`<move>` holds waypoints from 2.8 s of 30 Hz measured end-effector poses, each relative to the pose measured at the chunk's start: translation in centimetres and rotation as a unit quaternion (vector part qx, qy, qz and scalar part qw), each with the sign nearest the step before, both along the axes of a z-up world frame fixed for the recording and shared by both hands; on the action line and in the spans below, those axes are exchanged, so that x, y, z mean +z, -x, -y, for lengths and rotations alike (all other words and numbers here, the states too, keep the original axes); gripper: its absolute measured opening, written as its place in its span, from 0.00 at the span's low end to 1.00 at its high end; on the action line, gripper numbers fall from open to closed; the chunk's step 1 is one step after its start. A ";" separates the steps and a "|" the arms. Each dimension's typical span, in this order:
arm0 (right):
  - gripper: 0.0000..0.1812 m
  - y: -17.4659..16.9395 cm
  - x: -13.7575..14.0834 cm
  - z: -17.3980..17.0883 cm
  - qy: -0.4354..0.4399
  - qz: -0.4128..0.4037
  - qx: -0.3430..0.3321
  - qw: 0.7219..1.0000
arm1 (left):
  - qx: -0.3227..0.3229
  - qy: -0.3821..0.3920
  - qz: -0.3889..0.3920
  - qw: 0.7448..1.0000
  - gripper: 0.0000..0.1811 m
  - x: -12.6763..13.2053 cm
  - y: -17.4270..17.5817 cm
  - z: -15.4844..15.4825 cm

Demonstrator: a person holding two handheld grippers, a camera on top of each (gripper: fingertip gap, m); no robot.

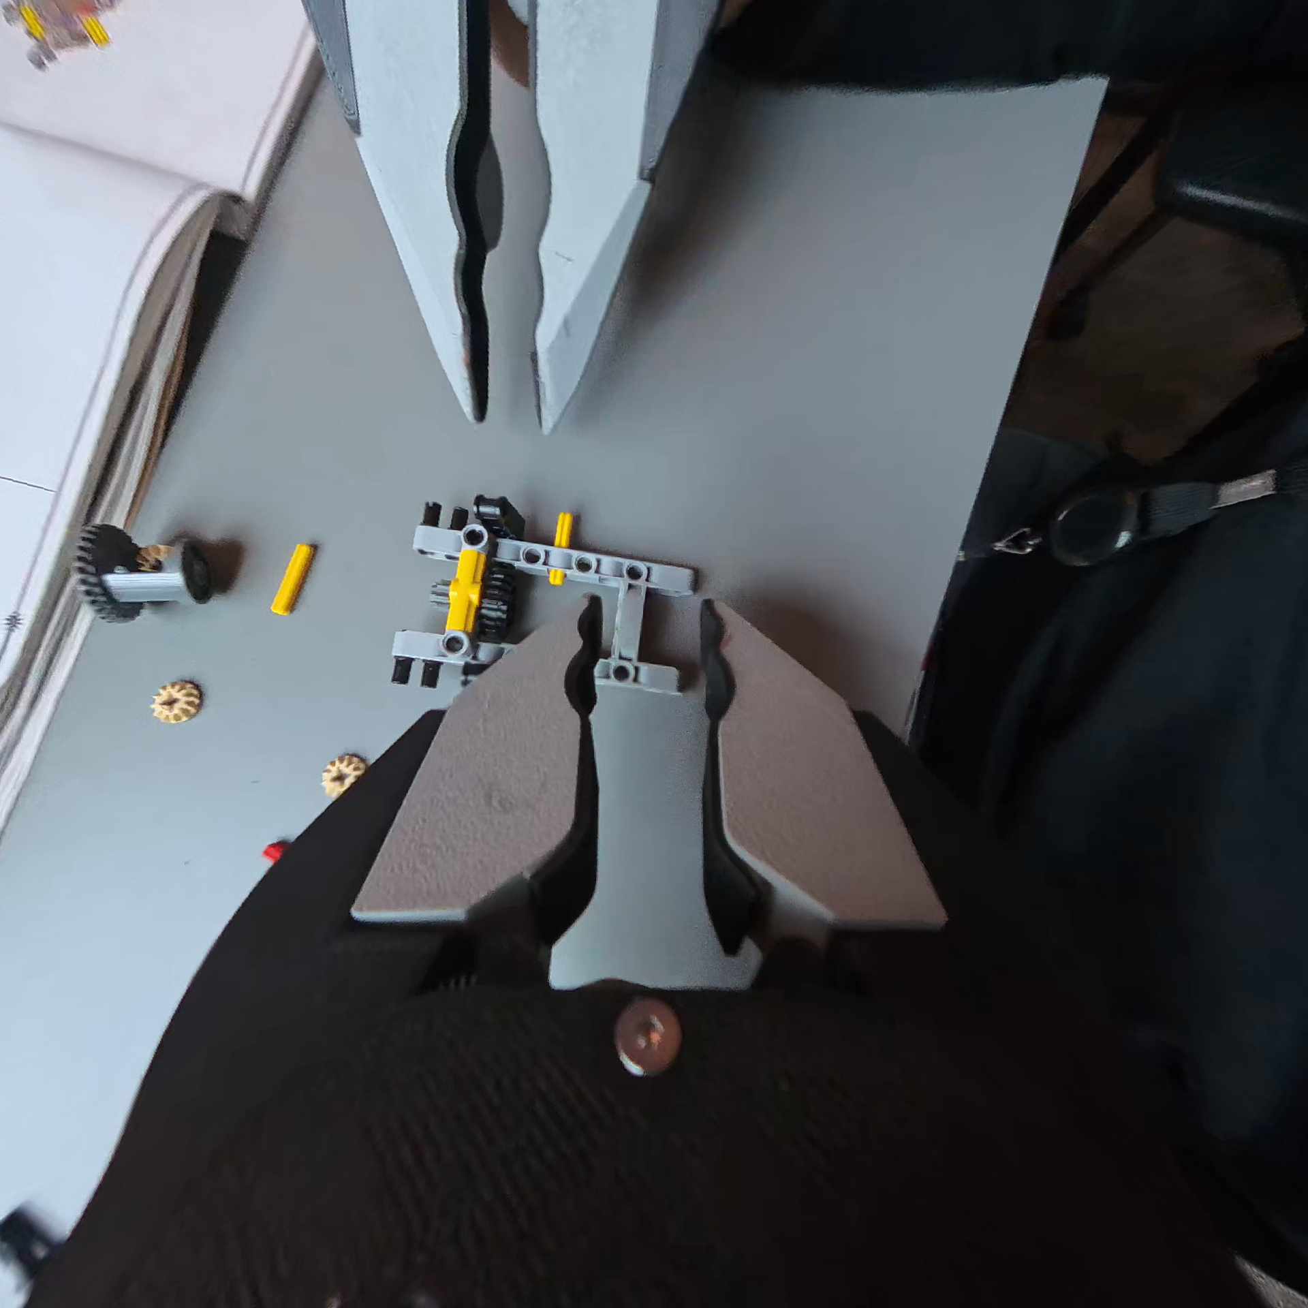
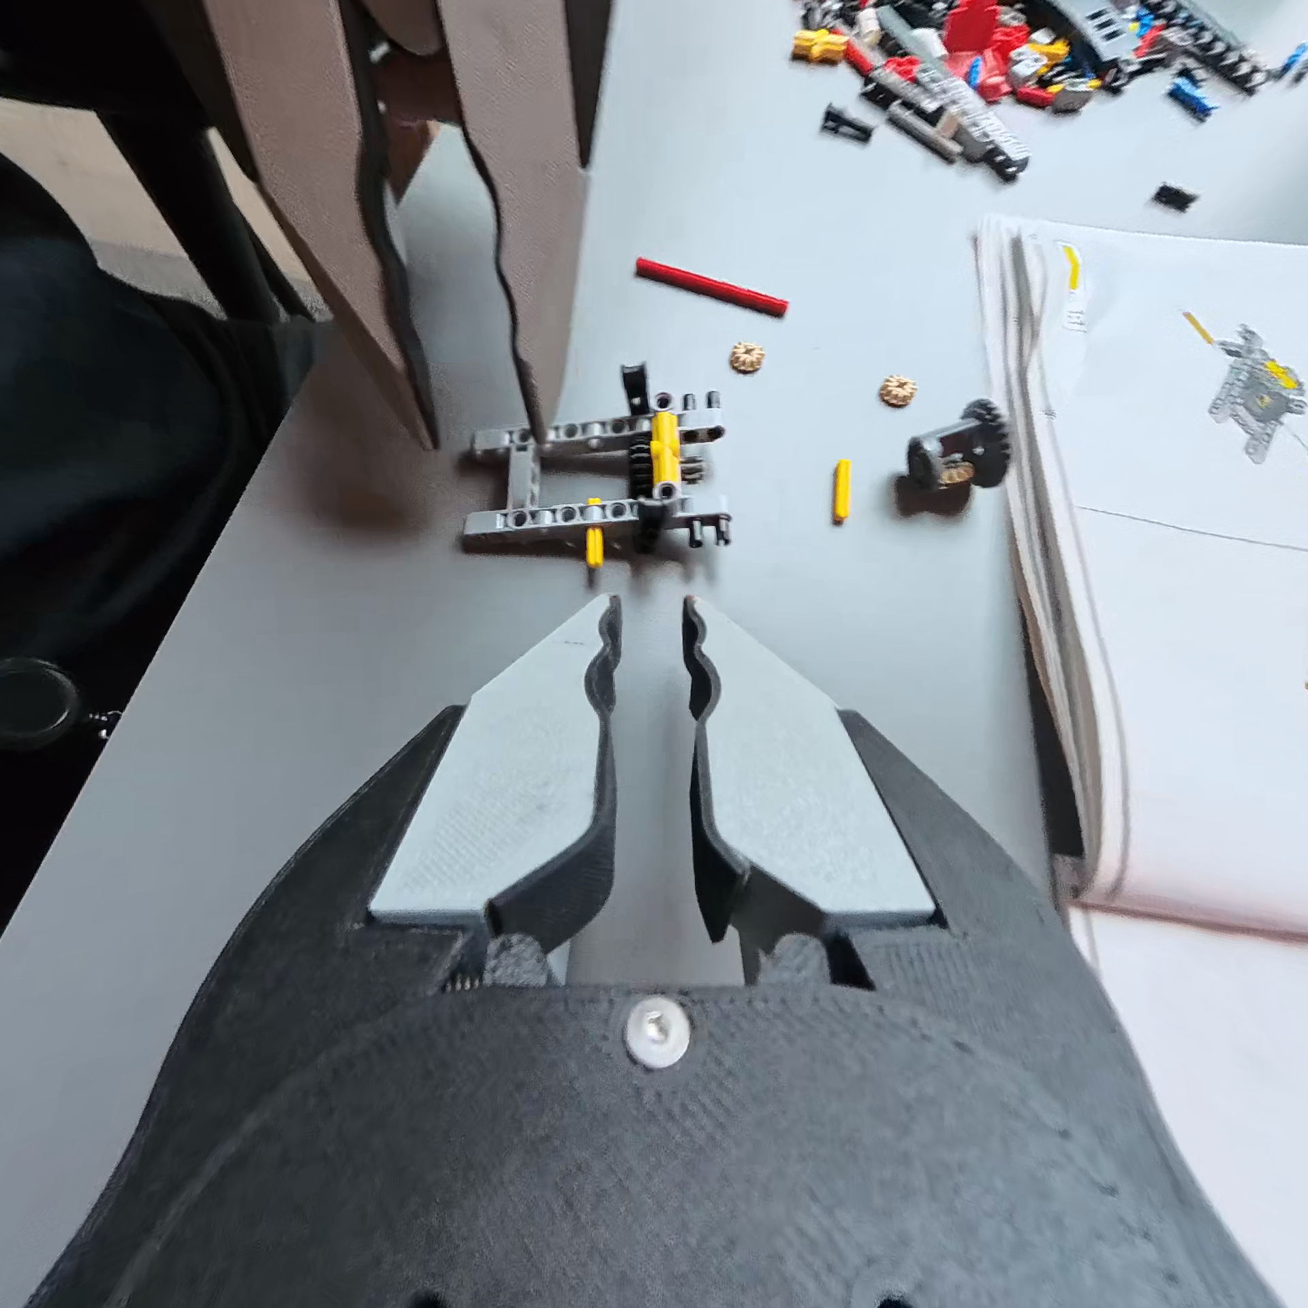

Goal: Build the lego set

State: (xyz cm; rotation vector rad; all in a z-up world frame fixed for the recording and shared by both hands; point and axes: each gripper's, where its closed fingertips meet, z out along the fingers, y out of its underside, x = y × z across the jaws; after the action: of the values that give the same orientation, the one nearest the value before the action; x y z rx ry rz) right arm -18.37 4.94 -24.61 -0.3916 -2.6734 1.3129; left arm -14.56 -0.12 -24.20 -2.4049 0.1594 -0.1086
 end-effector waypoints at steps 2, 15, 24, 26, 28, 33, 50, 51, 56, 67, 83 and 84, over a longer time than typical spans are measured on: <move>0.06 0.7 0.6 -0.7 0.019 -0.001 -0.020 1.000 | 0.005 -0.012 -0.010 1.000 0.13 1.4 0.7 0.4; 0.03 3.1 0.4 -3.1 0.055 0.023 -0.087 0.994 | 0.026 0.047 -0.067 0.996 0.08 0.2 11.2 -1.2; 0.04 3.2 0.2 -2.9 0.055 0.033 -0.080 0.995 | 0.053 0.037 -0.071 0.995 0.11 0.3 12.6 -1.1; 0.04 3.2 0.2 -2.9 0.053 0.035 -0.078 0.995 | 0.076 0.034 -0.068 0.994 0.15 0.4 13.4 -1.2; 0.04 3.2 0.1 -2.8 0.051 0.037 -0.077 0.995 | 0.086 0.033 -0.063 0.994 0.19 0.1 13.9 -1.5; 0.04 3.2 0.2 -2.9 0.054 0.037 -0.077 0.995 | 0.081 0.042 -0.045 0.995 0.21 -0.8 14.3 -2.1; 0.04 3.1 0.1 -2.8 0.052 0.039 -0.073 0.995 | 0.047 0.071 -0.071 0.994 0.11 -1.8 14.3 -2.8; 0.04 3.1 0.1 -2.7 0.051 0.038 -0.073 0.995 | 0.043 0.074 -0.075 0.993 0.11 -1.8 14.3 -2.8; 0.04 3.1 0.1 -2.6 0.053 0.035 -0.072 0.995 | -0.003 0.105 -0.110 0.988 0.11 -1.6 13.9 -2.3; 0.03 4.0 2.4 -0.9 0.109 0.016 -0.103 0.989 | -0.178 0.181 -0.222 0.942 0.11 0.4 11.1 -1.6; 0.02 5.1 2.8 1.7 0.049 -0.097 -0.132 0.985 | -0.235 0.184 -0.216 0.930 0.11 1.2 8.6 -2.7; 0.01 5.1 2.8 1.7 0.047 -0.099 -0.132 0.985 | -0.237 0.183 -0.216 0.929 0.11 1.2 8.5 -2.7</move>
State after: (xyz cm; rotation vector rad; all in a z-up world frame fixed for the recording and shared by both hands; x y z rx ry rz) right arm -23.47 3.22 -21.81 -0.5711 -2.3122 1.3229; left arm -23.09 2.63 -22.96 -2.6781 1.0035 0.1914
